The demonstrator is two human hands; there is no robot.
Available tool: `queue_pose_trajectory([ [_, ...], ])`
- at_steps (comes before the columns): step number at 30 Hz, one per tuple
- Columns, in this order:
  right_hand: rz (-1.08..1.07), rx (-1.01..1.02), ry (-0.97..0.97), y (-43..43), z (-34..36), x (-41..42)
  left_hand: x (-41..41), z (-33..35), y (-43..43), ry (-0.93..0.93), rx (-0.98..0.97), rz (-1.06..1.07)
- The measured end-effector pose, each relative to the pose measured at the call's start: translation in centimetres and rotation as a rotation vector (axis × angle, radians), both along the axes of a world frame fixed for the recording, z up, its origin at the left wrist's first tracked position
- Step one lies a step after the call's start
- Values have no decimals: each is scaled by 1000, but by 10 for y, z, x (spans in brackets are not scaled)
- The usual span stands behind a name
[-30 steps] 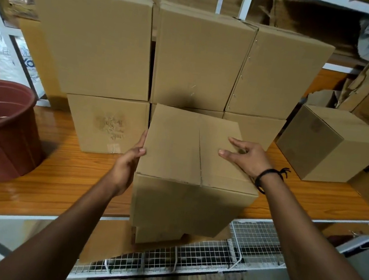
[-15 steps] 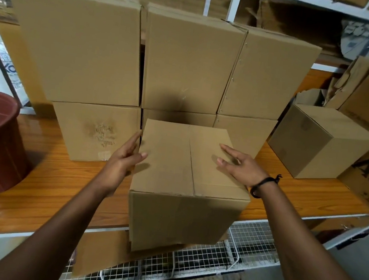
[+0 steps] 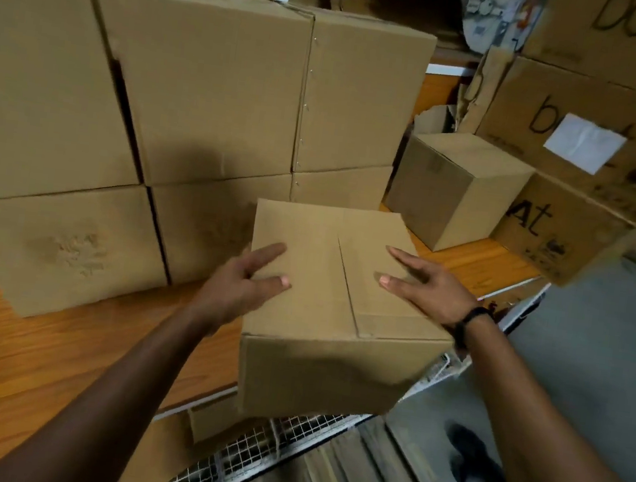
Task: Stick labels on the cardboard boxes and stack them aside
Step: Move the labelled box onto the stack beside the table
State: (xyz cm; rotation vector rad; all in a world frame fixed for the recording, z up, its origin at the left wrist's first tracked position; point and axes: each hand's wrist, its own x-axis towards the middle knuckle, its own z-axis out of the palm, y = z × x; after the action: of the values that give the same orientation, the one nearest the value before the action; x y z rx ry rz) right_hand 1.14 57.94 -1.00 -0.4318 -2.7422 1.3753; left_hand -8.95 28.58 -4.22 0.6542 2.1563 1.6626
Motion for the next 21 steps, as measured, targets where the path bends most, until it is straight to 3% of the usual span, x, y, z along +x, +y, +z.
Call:
queue_pose_trajectory([
  [5,-125,22,8,66,2,49,9,3,82,101,-40,-107],
  [10,-198,17,15,136,6,83,23,5,166,68,-30,-186],
  [21,-177,133,-76,300,22,74,37,-4,330,52,-1,-108],
])
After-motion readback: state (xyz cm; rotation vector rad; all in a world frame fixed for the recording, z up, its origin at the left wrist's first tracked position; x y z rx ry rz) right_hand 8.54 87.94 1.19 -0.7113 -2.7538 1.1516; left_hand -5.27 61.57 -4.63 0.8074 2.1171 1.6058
